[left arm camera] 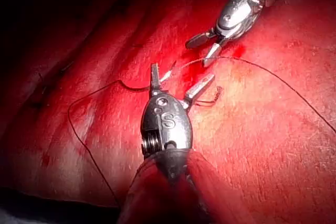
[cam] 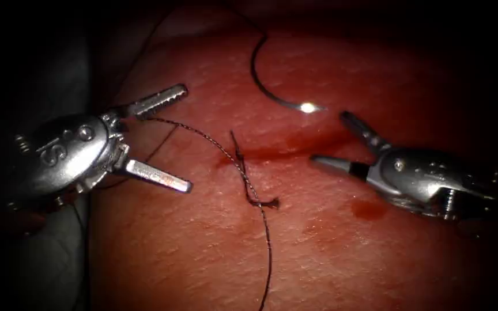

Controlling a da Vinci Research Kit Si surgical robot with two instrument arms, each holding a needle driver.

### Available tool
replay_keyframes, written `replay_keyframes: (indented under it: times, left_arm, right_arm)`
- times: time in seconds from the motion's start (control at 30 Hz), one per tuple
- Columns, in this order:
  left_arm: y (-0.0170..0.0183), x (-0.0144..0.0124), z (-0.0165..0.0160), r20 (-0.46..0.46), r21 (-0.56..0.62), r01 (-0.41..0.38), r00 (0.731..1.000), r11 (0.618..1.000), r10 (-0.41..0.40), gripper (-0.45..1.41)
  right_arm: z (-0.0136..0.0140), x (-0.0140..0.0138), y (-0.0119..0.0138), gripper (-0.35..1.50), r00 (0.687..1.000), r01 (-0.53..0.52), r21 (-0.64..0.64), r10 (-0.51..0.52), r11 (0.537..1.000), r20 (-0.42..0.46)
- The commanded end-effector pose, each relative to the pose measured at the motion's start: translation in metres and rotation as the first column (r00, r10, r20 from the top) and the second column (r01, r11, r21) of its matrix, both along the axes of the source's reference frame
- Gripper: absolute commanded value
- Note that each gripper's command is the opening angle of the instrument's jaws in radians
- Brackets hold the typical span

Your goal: Wound Closure

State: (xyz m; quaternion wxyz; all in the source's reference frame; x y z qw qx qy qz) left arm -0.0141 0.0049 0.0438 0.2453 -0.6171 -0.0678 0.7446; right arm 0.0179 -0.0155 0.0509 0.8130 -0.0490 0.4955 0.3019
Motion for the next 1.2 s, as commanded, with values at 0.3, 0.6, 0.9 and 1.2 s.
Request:
replay_keyframes:
  times: [0.3,0.6,0.9,1.2]
  left_arm:
    - [-0.0010,-0.0015,0.0056,0.041,0.156,-0.045,0.998,0.987,0.039,0.51]
    - [-0.0047,-0.0022,0.0073,0.146,0.312,-0.120,0.986,0.942,0.077,0.42]
    - [-0.0071,-0.0052,0.0083,0.272,0.571,-0.129,0.962,0.811,-0.039,0.32]
    - [-0.0061,-0.0086,0.0084,0.042,0.447,0.085,0.992,0.890,-0.115,0.36]
  right_arm:
    - [-0.0049,0.0030,-0.0010,1.11,0.997,0.056,0.041,-0.054,0.998,-0.052]
    - [-0.0067,0.0036,-0.0021,0.98,0.996,0.074,0.053,-0.071,0.996,-0.060]
    - [-0.0062,0.0043,-0.0029,0.88,0.994,0.104,0.069,-0.103,0.992,-0.029]
    - [-0.0061,0.0021,-0.0032,0.57,0.995,0.100,0.061,-0.100,0.993,-0.007]
